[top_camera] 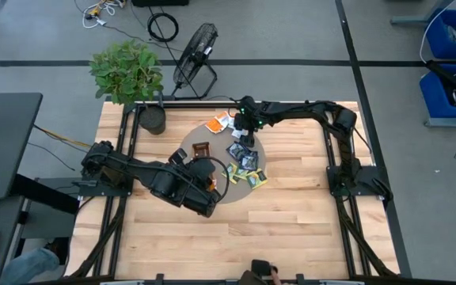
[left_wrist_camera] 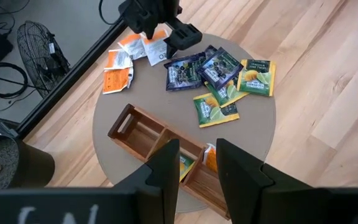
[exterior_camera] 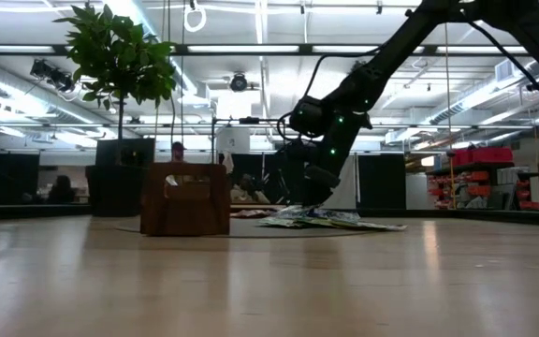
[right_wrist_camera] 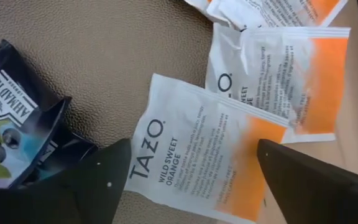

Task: Pick & Place Tea
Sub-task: Put the white tea bag into the bottom section of the wooden organizer

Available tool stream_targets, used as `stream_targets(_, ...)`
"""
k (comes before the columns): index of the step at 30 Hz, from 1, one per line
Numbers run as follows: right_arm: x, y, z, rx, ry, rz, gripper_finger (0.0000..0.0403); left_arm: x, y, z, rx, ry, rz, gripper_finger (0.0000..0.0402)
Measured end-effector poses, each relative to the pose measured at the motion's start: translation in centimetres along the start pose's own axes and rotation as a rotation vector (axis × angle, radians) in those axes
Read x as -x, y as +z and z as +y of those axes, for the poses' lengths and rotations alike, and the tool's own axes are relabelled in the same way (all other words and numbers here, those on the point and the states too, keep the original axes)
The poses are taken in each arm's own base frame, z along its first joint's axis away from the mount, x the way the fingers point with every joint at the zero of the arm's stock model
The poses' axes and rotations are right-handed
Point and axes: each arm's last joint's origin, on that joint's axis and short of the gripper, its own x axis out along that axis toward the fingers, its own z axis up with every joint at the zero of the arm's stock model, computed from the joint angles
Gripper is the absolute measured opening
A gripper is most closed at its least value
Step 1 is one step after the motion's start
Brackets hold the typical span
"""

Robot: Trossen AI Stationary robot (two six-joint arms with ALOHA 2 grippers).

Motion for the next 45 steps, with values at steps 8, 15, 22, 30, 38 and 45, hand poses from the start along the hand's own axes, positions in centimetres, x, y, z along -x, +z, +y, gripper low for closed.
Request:
stream_targets(8, 0.0, -0.1, 0.0, 0.001, -0.003, 0.01, 0.0245, 0.0, 0.0, 0.0, 0.0, 0.0, 0.0, 0.011)
stream_targets(15, 0.0, -0.2, 0.2, 0.002, 0.002, 0.023, 0.0111, 0.0, 0.0, 0.0, 0.0, -0.001, 0.0, 0.011)
stream_targets(22, 0.0, -0.2, 0.3, 0.019, 0.002, 0.037, 0.0009, 0.0, 0.0, 0.0, 0.001, -0.002, -0.001, 0.011)
stream_targets(30, 1.1, 0.0, 0.8, 0.039, 0.002, 0.048, 0.0002, 0.0, 0.0, 0.0, 0.001, -0.003, -0.001, 0.011)
stream_targets(38, 6.0, 1.1, 0.8, 0.072, -0.033, -0.031, 0.0001, 0.0, 0.0, 0.0, 0.001, -0.003, 0.0, 0.011)
stream_targets(45, 11.9, 1.4, 3.0, 0.073, 0.132, -0.108, 0.0, 0.0, 0.0, -0.1, -0.024, -0.011, 0.011, 0.011)
